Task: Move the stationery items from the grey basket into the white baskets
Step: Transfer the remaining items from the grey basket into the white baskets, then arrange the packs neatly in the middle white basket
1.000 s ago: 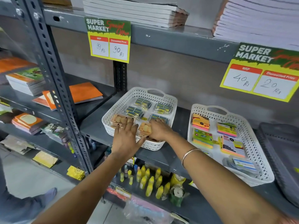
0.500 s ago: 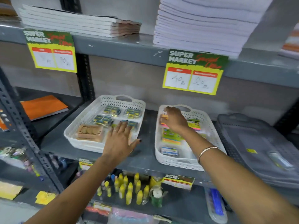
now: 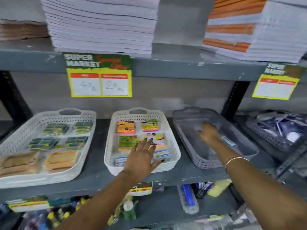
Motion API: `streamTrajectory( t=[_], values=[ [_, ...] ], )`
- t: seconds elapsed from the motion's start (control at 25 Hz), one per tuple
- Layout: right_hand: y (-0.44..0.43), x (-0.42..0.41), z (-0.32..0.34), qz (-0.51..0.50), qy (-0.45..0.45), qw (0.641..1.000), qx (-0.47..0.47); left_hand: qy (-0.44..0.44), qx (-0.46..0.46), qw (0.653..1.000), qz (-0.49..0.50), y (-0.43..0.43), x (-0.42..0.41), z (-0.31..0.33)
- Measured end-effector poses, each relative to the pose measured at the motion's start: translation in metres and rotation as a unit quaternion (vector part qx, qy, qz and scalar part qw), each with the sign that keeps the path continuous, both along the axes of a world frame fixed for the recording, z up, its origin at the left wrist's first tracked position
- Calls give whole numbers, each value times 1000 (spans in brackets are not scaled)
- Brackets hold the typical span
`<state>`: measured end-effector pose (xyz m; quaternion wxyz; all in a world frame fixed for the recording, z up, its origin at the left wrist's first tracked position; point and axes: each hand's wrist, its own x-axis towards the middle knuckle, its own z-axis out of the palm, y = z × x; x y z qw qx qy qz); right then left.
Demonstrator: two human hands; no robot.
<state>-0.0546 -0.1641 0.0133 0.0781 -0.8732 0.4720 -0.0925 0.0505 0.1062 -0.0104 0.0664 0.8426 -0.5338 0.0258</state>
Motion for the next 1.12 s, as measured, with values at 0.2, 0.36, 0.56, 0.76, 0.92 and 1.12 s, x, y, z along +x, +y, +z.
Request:
streamTrajectory(
  t=[0.2,0.36,0.56,0.76,0.92,1.12],
  values=[
    [-41,-41,-25,-122,31,992,24,5,38,991,-130,-58,-37,1],
    [-61,-47,-40,-183,51,981,46,-12,76,985,-156,-82,-39,-11],
    [-71,-39,-49,-199,96,974,45,-29,81,984,-153,-86,-38,-18],
    [-74,-36,-50,-211,123,969,45,-18,75,986,-146,-85,-41,-18],
    [-73,-36,-52,-200,128,971,40,-24,71,987,-143,-84,-41,-17],
    [-61,-32,-38,-187,68,976,84,-9,53,989,-136,-80,-43,-14]
  ],
)
